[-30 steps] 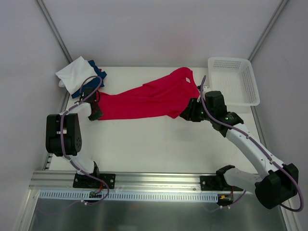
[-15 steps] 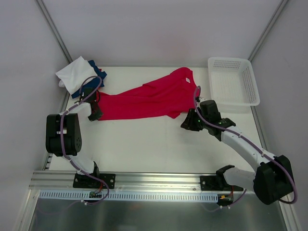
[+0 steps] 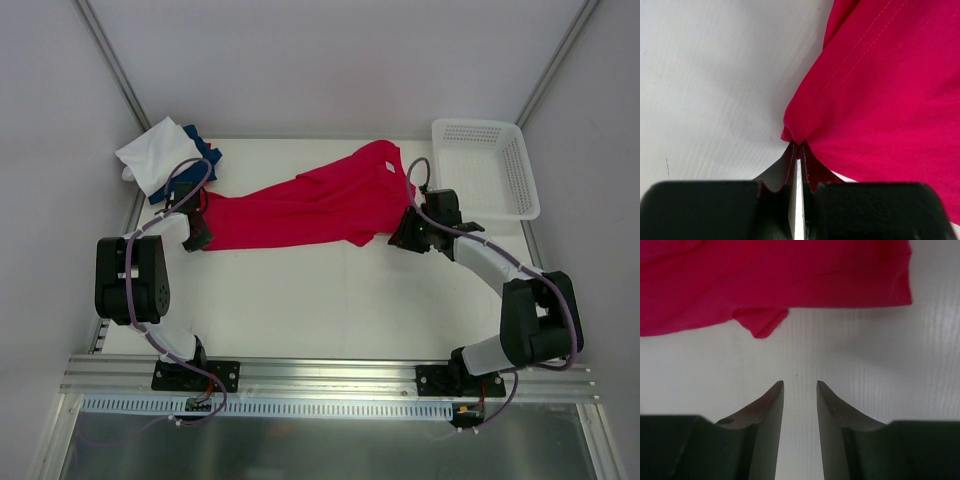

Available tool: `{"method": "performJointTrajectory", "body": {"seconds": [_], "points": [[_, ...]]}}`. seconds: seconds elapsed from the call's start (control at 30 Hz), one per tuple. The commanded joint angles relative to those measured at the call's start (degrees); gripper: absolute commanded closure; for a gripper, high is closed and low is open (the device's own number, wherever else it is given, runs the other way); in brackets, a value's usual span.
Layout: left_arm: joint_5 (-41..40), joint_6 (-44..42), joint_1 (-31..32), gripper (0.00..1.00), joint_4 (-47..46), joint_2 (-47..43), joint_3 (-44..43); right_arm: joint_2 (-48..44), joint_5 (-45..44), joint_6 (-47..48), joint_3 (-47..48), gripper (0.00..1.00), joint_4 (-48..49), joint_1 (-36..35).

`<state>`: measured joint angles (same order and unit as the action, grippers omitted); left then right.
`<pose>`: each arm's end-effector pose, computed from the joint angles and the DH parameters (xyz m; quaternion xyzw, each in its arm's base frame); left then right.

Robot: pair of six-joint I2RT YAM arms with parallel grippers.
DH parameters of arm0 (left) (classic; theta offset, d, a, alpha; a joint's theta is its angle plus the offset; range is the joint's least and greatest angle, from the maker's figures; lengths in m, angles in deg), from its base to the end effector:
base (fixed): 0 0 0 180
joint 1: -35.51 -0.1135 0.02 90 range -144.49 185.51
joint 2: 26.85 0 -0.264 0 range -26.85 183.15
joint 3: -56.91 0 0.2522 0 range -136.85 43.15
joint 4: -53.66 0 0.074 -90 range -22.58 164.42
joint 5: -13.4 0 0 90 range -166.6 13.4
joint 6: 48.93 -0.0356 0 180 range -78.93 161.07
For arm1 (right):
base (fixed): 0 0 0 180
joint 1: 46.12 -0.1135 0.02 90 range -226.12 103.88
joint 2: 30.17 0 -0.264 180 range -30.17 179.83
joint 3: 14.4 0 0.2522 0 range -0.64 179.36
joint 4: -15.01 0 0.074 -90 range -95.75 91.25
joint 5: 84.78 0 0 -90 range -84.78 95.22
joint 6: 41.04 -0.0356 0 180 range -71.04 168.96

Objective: Fold and stack the t-shirts
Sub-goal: Flatten the tshirt out

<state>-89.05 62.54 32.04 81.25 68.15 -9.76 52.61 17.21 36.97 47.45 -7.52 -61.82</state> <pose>0.3249 0.0274 0.1667 -0.2363 0.9212 0.0568 0.3039 0.2881 0.0887 0.2105 -0.0708 0.9118 0.1872 0.3585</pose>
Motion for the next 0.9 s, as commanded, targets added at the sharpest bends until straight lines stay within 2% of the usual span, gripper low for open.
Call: {"method": "performJointTrajectory", "body": {"seconds": [0.0,0.43,0.8,0.87], "points": [[-2.1,0.1,-0.5,1.0,2.4,-0.1,-0.9,1.5,2.5,2.8,4.0,0.64,2.1,4.4],[-2.1,0.2,-0.5,1.0,2.4,-0.2,-0.8,7.5,9.2,2.9,6.3,0.59,4.0,15.3],[-2.0,0.3,-0.5,1.0,2.4,-0.3,-0.6,14.3,16.9,-0.8,7.0,0.56,8.4,18.5],[-2.1,0.3,-0.6,1.0,2.4,-0.4,-0.6,15.0,15.9,-0.7,7.3,0.55,8.4,18.5]]}}
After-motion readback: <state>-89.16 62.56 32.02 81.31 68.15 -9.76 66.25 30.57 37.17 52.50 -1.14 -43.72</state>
